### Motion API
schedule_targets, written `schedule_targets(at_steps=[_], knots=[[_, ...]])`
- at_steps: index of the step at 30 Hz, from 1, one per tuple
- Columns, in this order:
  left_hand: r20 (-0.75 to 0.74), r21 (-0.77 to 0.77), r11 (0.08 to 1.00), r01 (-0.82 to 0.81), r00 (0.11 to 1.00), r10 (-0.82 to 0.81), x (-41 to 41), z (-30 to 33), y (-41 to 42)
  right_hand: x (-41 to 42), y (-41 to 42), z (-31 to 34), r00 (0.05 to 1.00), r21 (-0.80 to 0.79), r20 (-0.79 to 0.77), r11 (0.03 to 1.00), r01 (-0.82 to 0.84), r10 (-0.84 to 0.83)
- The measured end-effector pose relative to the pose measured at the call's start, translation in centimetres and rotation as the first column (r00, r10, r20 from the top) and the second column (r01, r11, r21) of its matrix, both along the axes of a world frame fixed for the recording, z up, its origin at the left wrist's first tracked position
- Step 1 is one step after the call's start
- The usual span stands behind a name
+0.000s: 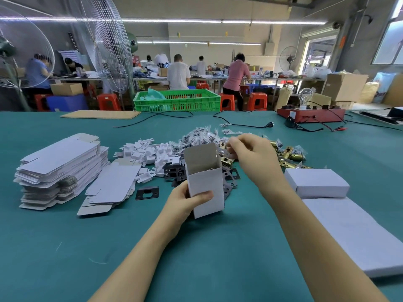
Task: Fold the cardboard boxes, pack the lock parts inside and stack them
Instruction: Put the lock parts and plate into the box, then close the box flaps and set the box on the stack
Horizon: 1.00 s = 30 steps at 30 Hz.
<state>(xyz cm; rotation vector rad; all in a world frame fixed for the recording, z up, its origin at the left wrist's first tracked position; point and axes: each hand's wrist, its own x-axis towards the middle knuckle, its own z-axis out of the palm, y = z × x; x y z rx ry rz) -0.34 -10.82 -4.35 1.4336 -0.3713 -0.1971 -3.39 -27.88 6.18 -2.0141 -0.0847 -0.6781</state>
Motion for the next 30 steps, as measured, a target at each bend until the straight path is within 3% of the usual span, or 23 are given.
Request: schedule_targets(at_steps=[2, 6, 12, 16, 22, 30], knots=[[-0.032, -0.05, 0.998, 0.041, 0.999, -0.043, 0.1, 0.0, -0.1, 0.5, -0.3, -2.3, 0.993, 0.189, -0.117, 0.982, 0.015, 0.008], [0.016, 0.034, 0.995, 0.091, 0.996, -0.092, -0.3, -0.1, -0.8, 0.1, 0.5, -7.0, 0.897, 0.545, -0.336, 0.836, -0.064, 0.287], [0.134, 0.048, 0.999, 0.008, 0.991, -0.014, -1.3, 0.0, -1.8, -0.3, 1.6, -8.4, 0.88, 0.762, -0.162, 0.624, -0.176, 0.446], [0.163, 0.131, 0.991, -0.015, 0.987, -0.007, -1.7, 0.1, -2.4, 0.0, 0.8, -8.4, 0.799, 0.821, -0.144, 0.521, -0.234, 0.584], [-0.097, -0.01, 0.999, 0.039, 0.994, -0.04, -2.0, 0.9, -2.8, 0.1, 0.5, -8.5, 0.745, 0.849, -0.112, 0.453, -0.273, 0.658], [-0.189, -0.152, 0.988, 0.013, 0.981, -0.042, -1.5, 2.3, -2.6, 0.4, 0.7, -8.8, 0.739, 0.829, -0.102, 0.467, -0.307, 0.666]])
